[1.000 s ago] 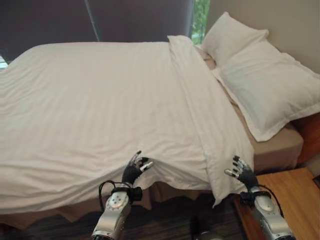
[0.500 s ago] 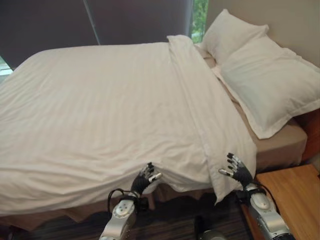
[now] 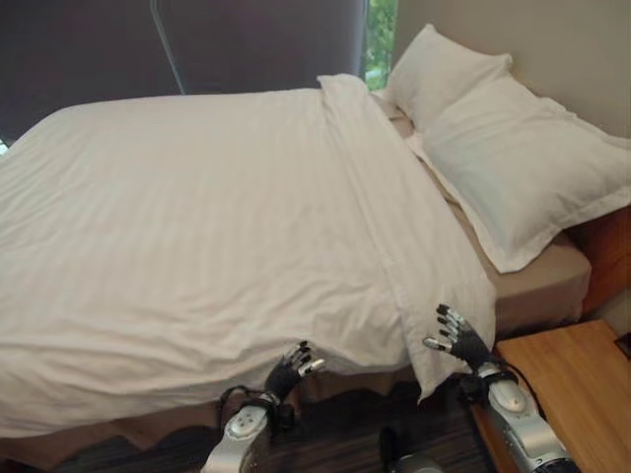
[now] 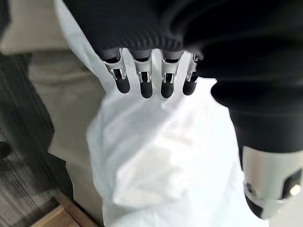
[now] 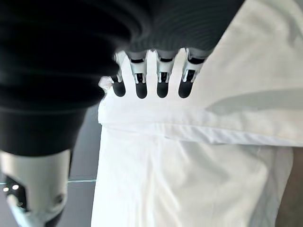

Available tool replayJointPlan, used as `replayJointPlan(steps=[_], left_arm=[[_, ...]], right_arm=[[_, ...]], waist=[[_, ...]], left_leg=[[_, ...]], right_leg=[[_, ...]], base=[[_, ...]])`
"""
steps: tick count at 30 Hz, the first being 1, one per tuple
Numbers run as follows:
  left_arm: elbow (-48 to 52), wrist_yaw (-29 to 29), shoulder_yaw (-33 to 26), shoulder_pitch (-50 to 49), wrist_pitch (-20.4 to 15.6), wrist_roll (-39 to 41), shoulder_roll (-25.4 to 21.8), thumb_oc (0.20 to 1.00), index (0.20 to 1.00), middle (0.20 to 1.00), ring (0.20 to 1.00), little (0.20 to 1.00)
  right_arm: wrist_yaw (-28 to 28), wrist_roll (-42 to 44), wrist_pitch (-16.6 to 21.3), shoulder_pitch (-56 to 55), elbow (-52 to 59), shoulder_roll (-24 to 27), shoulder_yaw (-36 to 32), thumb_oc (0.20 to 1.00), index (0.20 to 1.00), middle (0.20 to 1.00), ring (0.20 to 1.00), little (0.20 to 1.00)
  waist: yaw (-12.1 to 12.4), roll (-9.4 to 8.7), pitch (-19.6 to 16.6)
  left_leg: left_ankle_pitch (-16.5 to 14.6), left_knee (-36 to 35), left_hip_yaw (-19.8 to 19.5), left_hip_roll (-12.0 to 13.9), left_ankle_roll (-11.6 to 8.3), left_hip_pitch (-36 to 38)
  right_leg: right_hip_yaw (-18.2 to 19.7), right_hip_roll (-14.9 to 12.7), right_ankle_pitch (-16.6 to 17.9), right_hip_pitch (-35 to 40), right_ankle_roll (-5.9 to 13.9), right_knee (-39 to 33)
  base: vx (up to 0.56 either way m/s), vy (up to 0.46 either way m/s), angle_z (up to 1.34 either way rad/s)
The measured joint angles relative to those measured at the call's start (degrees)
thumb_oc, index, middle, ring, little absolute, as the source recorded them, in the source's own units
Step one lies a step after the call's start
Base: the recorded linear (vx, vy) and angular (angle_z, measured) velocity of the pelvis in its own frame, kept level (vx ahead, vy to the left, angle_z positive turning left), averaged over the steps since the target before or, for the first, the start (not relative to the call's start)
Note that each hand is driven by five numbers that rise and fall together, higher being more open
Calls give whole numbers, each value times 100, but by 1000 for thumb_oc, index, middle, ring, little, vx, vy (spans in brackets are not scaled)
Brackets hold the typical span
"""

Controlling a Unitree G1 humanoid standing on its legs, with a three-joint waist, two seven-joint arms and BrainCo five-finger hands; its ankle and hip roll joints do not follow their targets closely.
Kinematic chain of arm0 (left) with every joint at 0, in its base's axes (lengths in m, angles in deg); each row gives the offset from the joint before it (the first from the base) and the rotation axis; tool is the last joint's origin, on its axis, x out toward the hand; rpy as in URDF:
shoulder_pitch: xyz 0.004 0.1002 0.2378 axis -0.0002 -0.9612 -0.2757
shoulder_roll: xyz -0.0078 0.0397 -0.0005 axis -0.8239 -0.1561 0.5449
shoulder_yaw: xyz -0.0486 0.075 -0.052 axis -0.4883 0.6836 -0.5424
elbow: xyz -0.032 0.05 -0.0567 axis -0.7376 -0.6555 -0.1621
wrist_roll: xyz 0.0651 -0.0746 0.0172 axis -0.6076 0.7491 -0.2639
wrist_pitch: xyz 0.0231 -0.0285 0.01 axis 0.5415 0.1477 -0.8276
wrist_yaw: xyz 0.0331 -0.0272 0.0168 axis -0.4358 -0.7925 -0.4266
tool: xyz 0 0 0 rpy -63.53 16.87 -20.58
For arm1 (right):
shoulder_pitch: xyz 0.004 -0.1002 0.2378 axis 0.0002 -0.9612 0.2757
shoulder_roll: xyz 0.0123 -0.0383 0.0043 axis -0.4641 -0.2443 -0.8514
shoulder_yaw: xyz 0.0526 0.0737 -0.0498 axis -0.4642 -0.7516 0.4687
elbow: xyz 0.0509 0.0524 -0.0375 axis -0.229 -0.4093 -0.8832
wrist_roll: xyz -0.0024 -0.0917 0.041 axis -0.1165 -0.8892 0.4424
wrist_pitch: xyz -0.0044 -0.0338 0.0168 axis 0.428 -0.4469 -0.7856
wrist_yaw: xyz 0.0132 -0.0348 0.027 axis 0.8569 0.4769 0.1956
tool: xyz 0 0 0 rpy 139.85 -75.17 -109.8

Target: Making the bed.

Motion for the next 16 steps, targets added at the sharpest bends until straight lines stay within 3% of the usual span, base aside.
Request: replayJointPlan(steps=[3, 16], left_arm=[[425, 84, 100, 52, -62, 13, -93, 1000, 1000, 1000, 1000, 1000], [442, 100, 50, 197, -93, 438, 79, 1000, 1000, 1000, 1000, 1000]], right_arm=[[-11, 2, 3, 23, 0, -1, 27, 1000, 1000, 1000, 1000, 1000], [-27, 1, 6, 54, -2, 2, 93, 1000, 1000, 1000, 1000, 1000]], waist=[[-19, -8, -32], [-2, 15, -106]], left_leg=[[-2, 0, 43, -4, -2, 2], [-20, -1, 107, 6, -26, 43]], right_leg=[[40, 3, 15, 3, 18, 2], [99, 24, 2, 3, -3, 0]], base=[[-9, 6, -6], [-2, 0, -3]])
